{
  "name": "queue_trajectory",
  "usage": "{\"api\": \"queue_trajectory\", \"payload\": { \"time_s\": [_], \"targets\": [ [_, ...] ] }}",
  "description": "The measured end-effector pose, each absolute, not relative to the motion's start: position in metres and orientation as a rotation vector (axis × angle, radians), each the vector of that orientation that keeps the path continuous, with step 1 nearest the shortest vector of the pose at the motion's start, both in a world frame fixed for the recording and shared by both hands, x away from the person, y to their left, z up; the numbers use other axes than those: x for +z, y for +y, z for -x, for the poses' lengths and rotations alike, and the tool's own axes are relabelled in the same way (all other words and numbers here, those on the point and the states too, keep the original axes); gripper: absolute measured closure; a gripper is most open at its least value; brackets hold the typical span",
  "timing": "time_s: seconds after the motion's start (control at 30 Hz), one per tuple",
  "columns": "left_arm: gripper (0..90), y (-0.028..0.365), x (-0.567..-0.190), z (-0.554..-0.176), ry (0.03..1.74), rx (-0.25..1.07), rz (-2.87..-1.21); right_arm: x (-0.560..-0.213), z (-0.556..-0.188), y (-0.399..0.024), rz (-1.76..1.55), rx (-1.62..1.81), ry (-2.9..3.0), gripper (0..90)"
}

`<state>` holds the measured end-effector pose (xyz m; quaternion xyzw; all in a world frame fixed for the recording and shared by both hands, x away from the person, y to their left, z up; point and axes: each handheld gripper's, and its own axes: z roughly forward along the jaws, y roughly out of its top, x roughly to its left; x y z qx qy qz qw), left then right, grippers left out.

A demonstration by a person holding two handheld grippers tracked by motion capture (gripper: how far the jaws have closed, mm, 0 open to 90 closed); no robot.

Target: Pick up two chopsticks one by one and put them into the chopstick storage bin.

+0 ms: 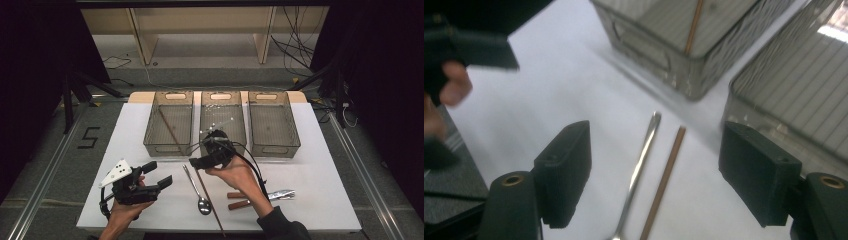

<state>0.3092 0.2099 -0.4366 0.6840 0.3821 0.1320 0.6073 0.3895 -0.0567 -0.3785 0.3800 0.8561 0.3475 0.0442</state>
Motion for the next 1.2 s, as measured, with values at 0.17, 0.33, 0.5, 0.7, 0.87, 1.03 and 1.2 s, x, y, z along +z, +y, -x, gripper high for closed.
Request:
{"api": "queue_trajectory", "payload": {
  "time_s": [0.17,0.33,0.5,0.7,0.87,1.03,1.2],
  "targets": [
    [15.4,0.209,-0.437,-0.309,0.882,0.306,-1.581,-0.393,-0.374,-0.060,-1.155,0.999,2.665,31.2],
    [15.4,0.209,-0.437,-0.309,0.885,0.307,-1.583,-0.408,-0.360,-0.062,-1.149,0.907,2.705,33.0],
    [15.4,0.209,-0.437,-0.309,0.884,0.306,-1.584,-0.420,-0.349,-0.066,-1.161,0.847,2.727,37.1],
    [15.4,0.209,-0.437,-0.309,0.884,0.307,-1.584,-0.433,-0.340,-0.067,-1.156,0.742,2.762,40.1],
    [15.4,0.209,-0.437,-0.309,0.883,0.306,-1.586,-0.442,-0.333,-0.068,-1.142,0.675,2.807,41.7],
    [15.4,0.209,-0.437,-0.309,0.880,0.307,-1.590,-0.450,-0.328,-0.065,-1.125,0.597,2.835,45.6],
    [15.4,0.209,-0.437,-0.309,0.880,0.307,-1.590,-0.458,-0.326,-0.063,-1.115,0.537,2.860,49.5]
  ]
}}
